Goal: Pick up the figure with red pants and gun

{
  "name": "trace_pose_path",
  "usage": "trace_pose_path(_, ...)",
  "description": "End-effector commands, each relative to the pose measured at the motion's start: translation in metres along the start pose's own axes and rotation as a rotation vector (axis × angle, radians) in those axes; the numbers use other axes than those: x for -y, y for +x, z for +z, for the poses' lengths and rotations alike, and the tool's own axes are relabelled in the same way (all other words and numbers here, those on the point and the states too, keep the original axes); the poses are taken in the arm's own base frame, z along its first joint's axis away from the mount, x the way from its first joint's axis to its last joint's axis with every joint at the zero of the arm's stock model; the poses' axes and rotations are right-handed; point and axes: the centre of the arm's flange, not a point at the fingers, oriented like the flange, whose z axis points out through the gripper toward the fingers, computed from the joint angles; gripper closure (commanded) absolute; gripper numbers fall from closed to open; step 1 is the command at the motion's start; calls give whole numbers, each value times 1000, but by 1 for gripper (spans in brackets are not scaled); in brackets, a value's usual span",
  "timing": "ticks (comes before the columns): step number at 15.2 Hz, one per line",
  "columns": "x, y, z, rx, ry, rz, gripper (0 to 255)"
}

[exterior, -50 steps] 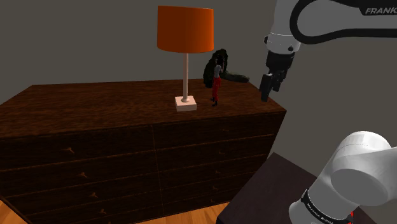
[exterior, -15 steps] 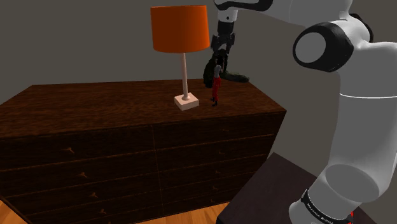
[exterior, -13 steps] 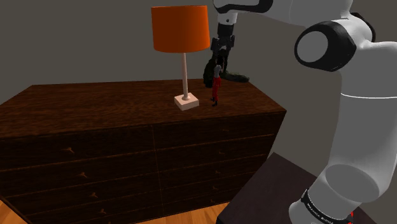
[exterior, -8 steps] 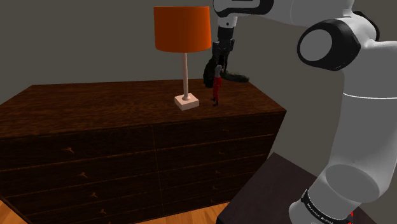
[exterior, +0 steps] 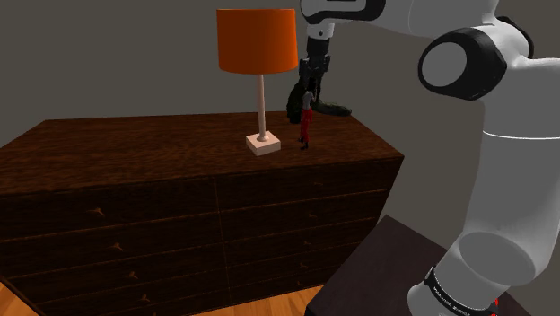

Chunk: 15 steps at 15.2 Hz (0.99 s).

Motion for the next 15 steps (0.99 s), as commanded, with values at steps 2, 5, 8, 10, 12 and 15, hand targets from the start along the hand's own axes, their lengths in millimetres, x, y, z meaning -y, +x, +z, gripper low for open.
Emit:
trace_pose_path(2, 3, 3, -7, 3, 3, -4, 255)
trace_pose_path(5, 2, 5, -23, 3, 3, -4, 255)
trace_pose_path(8, 1, 6, -38, 3, 3, -4, 255)
trace_pose_path(10, 0, 7, -49, 3, 3, -4, 255)
trace_pose_path(12, -1, 8, -59, 3, 3, -4, 255)
trace_pose_path(15, -2, 10, -75, 3, 3, -4, 255)
